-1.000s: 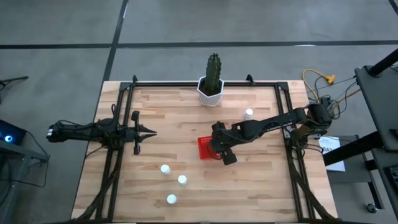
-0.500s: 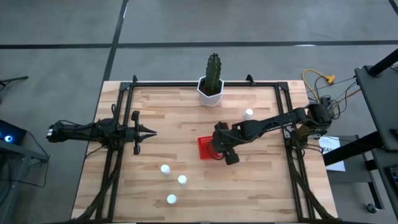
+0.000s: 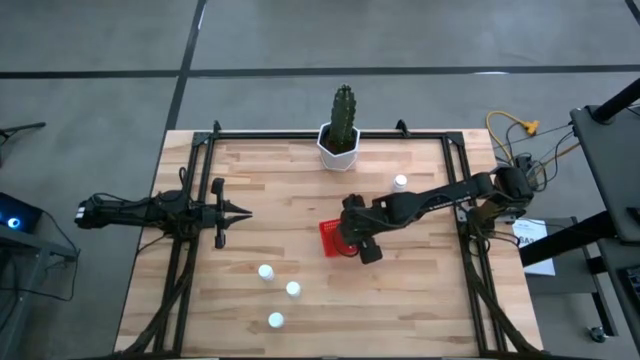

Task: Pick and place pill bottles into a basket
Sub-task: Put the white pill bottle into the red bin

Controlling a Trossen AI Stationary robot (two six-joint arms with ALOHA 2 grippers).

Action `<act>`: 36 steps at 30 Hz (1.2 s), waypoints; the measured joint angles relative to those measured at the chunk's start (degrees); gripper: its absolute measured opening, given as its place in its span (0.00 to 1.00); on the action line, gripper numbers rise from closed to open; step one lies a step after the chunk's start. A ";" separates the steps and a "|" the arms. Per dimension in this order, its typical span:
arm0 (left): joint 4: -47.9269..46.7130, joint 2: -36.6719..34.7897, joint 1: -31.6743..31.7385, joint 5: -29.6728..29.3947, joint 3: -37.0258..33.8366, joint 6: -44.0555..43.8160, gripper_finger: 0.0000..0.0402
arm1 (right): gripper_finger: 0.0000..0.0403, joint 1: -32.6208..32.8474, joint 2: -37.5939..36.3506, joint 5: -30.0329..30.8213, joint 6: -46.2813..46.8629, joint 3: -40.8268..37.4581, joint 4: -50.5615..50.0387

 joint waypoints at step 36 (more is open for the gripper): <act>-0.02 0.00 0.00 0.00 0.02 0.00 0.04 | 0.46 -26.13 -23.87 -2.11 1.66 -7.91 -16.92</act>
